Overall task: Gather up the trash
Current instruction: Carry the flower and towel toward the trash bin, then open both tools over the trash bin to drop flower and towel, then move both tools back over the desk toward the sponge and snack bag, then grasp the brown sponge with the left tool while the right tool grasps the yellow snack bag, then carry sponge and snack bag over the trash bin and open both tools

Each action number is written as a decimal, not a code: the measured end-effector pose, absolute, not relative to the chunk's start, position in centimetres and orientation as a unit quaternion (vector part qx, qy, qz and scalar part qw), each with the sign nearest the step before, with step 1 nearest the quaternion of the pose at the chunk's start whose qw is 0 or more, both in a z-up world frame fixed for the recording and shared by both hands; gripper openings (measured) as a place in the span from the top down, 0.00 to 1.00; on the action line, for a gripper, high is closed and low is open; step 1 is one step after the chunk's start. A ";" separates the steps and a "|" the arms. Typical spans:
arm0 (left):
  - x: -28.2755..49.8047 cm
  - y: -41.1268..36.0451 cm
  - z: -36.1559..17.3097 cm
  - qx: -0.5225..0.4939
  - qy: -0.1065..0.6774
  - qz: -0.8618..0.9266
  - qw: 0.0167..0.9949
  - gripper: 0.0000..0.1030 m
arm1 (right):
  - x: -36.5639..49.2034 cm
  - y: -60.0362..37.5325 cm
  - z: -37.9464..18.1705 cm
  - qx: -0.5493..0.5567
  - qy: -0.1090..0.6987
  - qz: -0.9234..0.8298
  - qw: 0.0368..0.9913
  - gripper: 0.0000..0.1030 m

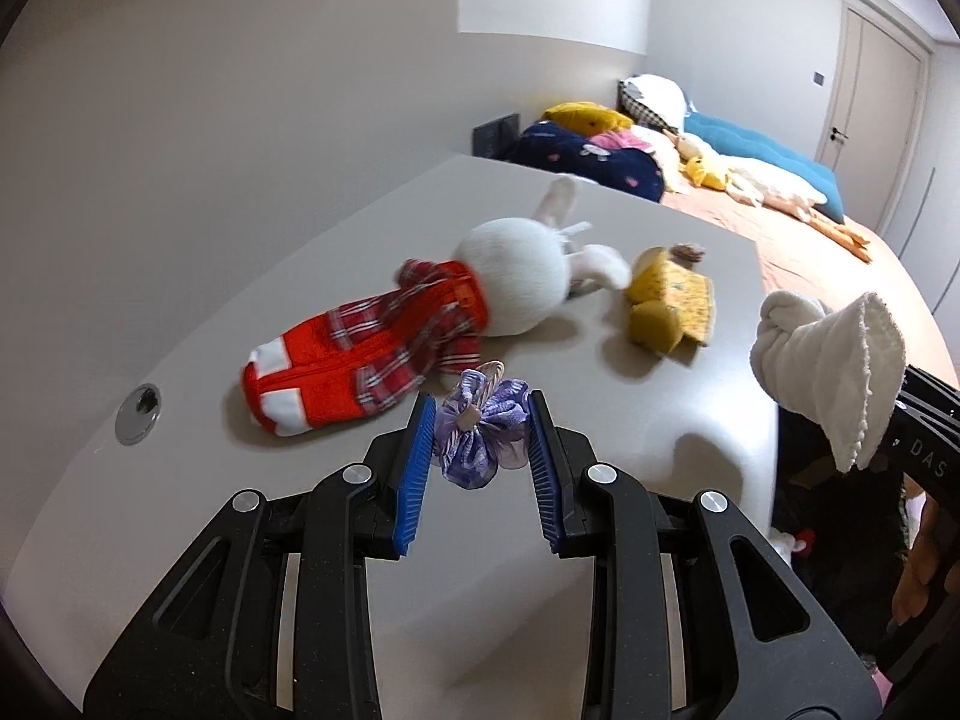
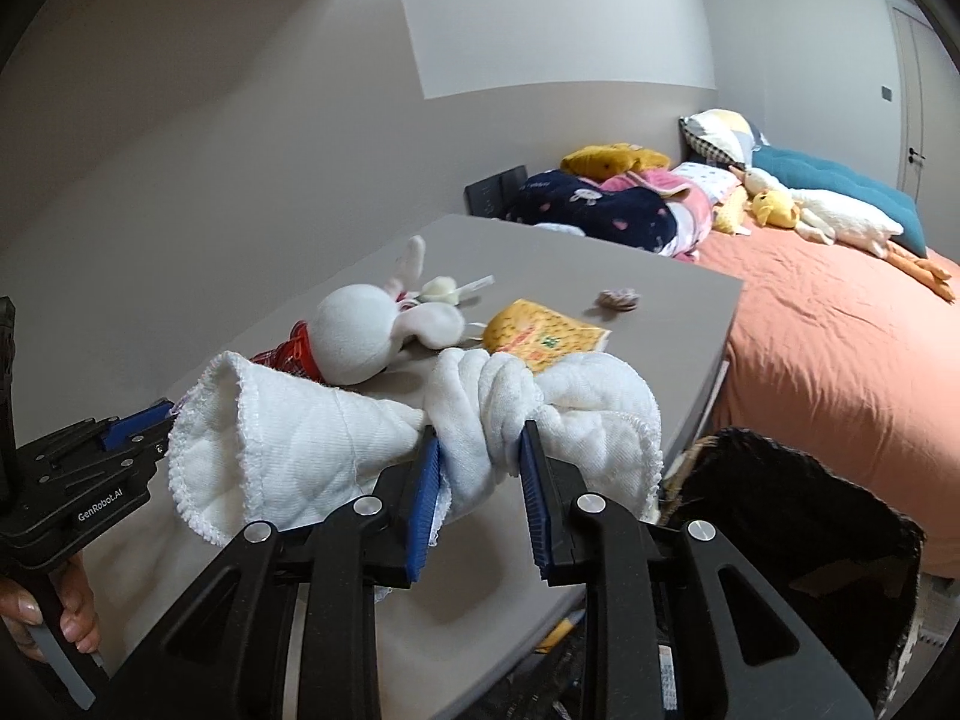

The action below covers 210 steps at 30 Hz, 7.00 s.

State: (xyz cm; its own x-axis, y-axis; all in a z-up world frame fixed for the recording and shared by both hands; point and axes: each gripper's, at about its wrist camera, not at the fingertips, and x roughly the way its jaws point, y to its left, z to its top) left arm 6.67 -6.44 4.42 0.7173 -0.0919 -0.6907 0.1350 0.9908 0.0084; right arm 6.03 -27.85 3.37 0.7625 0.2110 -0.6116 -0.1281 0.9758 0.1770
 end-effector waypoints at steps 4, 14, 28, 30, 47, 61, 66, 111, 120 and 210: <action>6.3 -8.4 5.0 0.036 0.365 -0.074 0.927 0.70 | 4.8 -29.5 3.8 0.071 0.327 0.082 0.939 0.72; 6.0 -13.8 5.0 0.057 0.363 -0.116 0.923 0.70 | 2.4 -34.8 4.5 0.090 0.315 0.046 0.944 0.71; 5.1 -21.2 4.6 0.090 0.364 -0.188 0.908 0.70 | -0.5 -41.2 4.7 0.114 0.303 -0.010 0.946 0.69; 4.9 -22.2 4.6 0.095 0.364 -0.197 0.906 0.70 | -1.0 -42.2 4.8 0.118 0.299 -0.020 0.947 0.69; 3.1 -29.6 4.1 0.137 0.363 -0.274 0.880 0.70 | -4.6 -49.2 4.1 0.151 0.294 -0.097 0.939 0.67; -0.7 -34.1 1.2 0.223 0.352 -0.342 0.842 0.06 | -7.7 -52.6 4.3 0.194 0.266 -0.151 0.932 0.29; -0.2 -33.5 0.7 0.223 0.358 -0.331 0.844 0.06 | -8.0 -53.4 4.2 0.208 0.261 -0.159 0.929 0.29; 11.1 -19.3 -1.5 0.032 0.435 -0.169 0.884 0.18 | 2.8 -45.0 0.6 0.200 0.316 -0.031 0.927 0.27; 14.0 -19.2 -1.8 0.008 0.437 -0.163 0.885 0.29 | 5.3 -43.8 -0.3 0.192 0.324 -0.015 0.926 0.27; 15.0 -7.8 -2.0 -0.070 0.455 -0.097 0.882 0.61 | 26.9 -27.1 -3.1 -0.128 0.430 0.265 0.854 0.20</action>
